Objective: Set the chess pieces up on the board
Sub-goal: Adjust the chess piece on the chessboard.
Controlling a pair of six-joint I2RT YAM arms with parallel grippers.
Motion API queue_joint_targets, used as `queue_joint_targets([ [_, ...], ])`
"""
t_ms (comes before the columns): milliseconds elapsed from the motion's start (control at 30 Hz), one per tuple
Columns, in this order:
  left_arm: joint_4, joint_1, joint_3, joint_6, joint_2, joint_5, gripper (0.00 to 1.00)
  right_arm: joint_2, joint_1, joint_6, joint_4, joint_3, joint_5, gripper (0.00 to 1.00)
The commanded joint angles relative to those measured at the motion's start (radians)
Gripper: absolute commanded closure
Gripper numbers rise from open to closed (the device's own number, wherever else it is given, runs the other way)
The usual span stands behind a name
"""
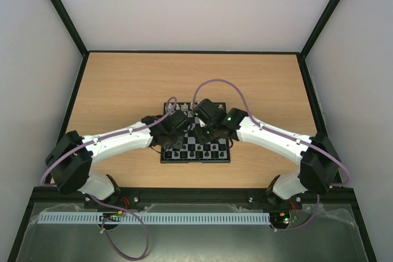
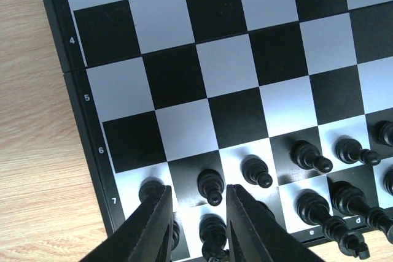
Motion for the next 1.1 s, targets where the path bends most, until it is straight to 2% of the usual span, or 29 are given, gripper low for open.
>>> queue_joint_targets([
  [0,-0.021,-0.017,0.023,0.005,0.030,0.009,0.77,-0.063,-0.006,0.013,-0.016,-0.013,0.059,0.62],
  [300,-0.012,-0.026,0.023,0.006,0.077,0.019,0.81,-0.109,-0.017,0.027,-0.009,-0.022,0.107,0.61],
  [800,-0.002,-0.036,0.027,0.012,0.122,0.033,0.76,-0.092,-0.018,0.024,-0.007,-0.023,0.080,0.61],
  [1067,0.009,-0.036,0.026,0.017,0.145,0.036,0.83,-0.089,-0.018,0.023,-0.007,-0.024,0.077,0.62],
])
